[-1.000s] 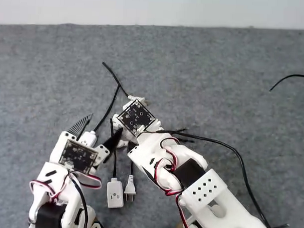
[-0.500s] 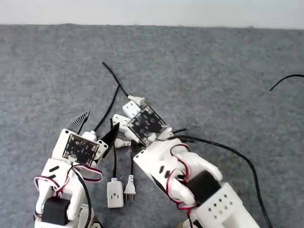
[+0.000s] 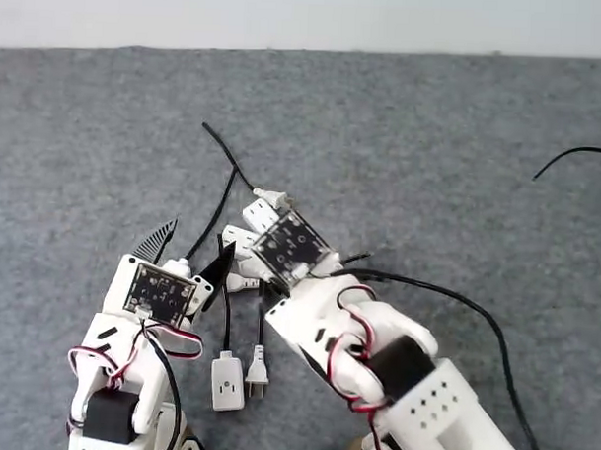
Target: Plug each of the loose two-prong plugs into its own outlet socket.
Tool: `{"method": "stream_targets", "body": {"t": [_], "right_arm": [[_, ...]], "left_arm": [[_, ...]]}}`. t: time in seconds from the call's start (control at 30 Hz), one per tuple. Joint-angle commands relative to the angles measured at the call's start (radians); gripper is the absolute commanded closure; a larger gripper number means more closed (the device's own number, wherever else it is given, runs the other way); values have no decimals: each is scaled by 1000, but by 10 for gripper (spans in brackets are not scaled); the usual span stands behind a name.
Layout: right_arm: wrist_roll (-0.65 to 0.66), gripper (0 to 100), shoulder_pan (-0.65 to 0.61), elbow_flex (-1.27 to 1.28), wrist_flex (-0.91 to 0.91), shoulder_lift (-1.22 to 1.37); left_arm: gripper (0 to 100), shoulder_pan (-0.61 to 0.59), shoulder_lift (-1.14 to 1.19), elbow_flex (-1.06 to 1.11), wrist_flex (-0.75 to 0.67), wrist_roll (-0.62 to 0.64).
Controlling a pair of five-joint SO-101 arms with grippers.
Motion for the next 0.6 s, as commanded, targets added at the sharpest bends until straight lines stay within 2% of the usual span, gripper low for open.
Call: {"method": "stream_targets", "body": {"t": [0.0, 0.13, 0.27, 0.33, 0.57], "right_arm": [[9, 991, 12, -57, -58, 90], [9, 991, 67, -58, -137, 245], [11, 991, 107, -64, -214, 415], [11, 991, 116, -64, -222, 495], [9, 986, 226, -94, -242, 651]], "left_arm": [[719, -11, -20, -10, -32, -3], [720, -18, -20, 7, -49, 0], [720, -118, -20, 91, -196, 11], [720, -166, -20, 120, -253, 57], [720, -203, -20, 124, -267, 91]]}}
